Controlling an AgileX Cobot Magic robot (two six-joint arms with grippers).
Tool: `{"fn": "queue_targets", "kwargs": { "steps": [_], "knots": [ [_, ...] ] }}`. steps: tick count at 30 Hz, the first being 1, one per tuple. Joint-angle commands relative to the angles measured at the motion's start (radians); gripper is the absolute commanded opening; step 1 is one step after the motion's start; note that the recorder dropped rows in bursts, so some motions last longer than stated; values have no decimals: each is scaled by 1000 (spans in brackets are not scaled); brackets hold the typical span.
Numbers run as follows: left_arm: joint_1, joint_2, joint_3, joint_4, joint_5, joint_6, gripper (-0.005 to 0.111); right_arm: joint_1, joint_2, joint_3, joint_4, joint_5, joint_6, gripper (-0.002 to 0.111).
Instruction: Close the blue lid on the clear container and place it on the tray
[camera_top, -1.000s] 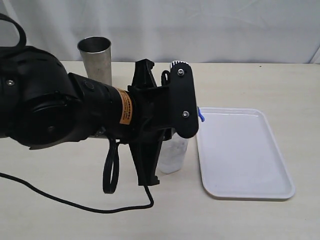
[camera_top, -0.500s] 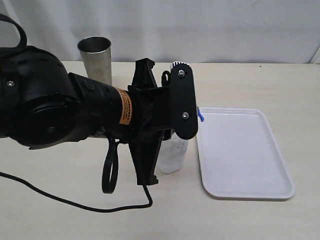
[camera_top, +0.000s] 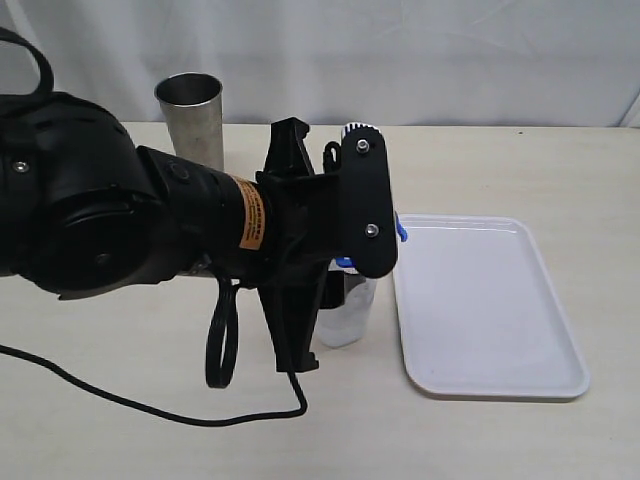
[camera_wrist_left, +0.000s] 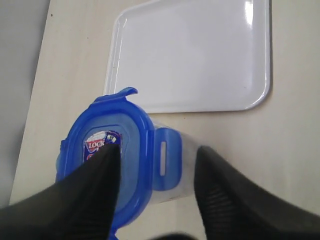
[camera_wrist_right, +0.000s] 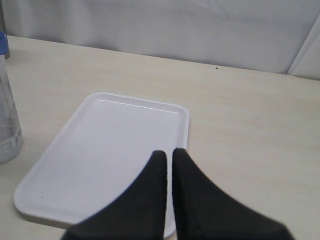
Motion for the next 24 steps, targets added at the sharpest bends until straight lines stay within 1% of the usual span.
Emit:
{"fn": "queue_targets", "kwargs": {
  "steps": [1, 3, 9, 15, 16, 19, 20, 22, 23, 24],
  "knots": [
    [-8, -2, -1, -39, 4, -1, 56, 3, -4, 4, 2, -4, -4, 5],
    [-10, -12, -1, -57, 39, -2, 60, 3, -4, 4, 2, -4, -4, 5],
    [-10, -86, -1, -75, 171, -2, 59, 3, -4, 4, 2, -4, -4, 5],
    [-6, -203, -1, -75, 179, -12, 59, 3, -4, 4, 2, -4, -4, 5],
    [0, -220, -1, -73, 182, -29, 59, 3, -4, 4, 2, -4, -4, 5],
    [47, -247, -1, -75, 182, -85, 59, 3, -4, 4, 2, -4, -4, 5],
    [73, -249, -1, -84, 182, -103, 57, 3, -4, 4, 2, -4, -4, 5],
    [117, -249, 1, -104, 171, -114, 48, 3, -4, 4, 2, -4, -4, 5],
    [151, -249, 6, -127, 158, -114, 39, 3, -4, 4, 2, -4, -4, 5],
    [173, -249, 15, -141, 132, -114, 32, 3, -4, 4, 2, -4, -4, 5]
  ]
}}
